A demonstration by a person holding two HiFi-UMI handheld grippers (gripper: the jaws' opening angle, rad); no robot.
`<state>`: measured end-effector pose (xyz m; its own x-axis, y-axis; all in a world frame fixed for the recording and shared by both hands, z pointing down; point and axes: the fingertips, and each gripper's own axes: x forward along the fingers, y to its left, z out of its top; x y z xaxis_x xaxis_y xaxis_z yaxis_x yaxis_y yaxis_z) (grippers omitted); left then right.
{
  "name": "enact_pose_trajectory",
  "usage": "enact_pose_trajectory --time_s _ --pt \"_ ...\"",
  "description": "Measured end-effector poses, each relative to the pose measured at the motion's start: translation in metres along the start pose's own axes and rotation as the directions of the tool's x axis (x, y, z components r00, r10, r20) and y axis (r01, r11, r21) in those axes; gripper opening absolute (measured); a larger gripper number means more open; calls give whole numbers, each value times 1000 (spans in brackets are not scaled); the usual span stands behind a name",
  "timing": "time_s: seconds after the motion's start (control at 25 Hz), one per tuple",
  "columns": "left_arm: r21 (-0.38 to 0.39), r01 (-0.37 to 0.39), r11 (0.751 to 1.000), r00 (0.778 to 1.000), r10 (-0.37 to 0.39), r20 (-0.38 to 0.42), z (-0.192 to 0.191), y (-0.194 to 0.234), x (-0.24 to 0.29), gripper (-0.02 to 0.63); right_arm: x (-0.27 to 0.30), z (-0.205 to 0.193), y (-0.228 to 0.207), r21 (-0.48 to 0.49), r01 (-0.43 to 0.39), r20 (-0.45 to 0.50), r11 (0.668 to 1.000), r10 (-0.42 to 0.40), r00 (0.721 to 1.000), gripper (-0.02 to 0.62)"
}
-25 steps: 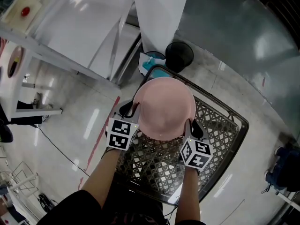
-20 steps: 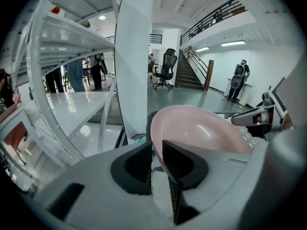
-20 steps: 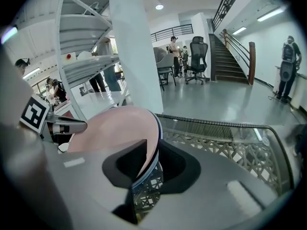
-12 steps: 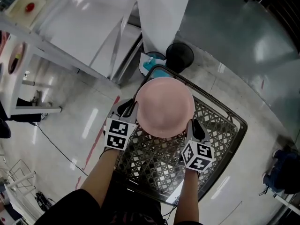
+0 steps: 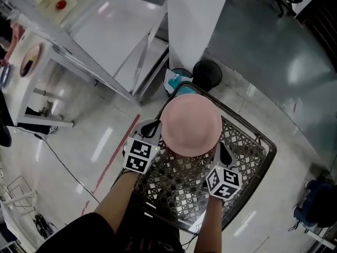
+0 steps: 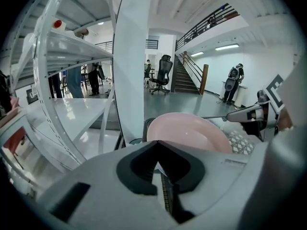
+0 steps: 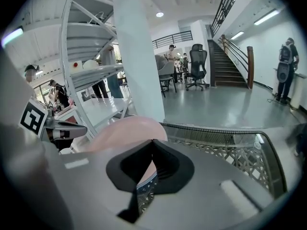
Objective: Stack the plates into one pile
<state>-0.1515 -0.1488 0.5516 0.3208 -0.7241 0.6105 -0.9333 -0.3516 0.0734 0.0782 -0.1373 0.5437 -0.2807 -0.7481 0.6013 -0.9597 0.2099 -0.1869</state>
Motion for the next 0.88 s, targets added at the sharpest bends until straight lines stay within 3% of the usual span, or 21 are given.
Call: enact_pose_trajectory --time_s 0.88 --pt "45 32 998 991 -38 130 40 -41 -69 -5 -76 36 26 -20 -43 138 999 45 989 11"
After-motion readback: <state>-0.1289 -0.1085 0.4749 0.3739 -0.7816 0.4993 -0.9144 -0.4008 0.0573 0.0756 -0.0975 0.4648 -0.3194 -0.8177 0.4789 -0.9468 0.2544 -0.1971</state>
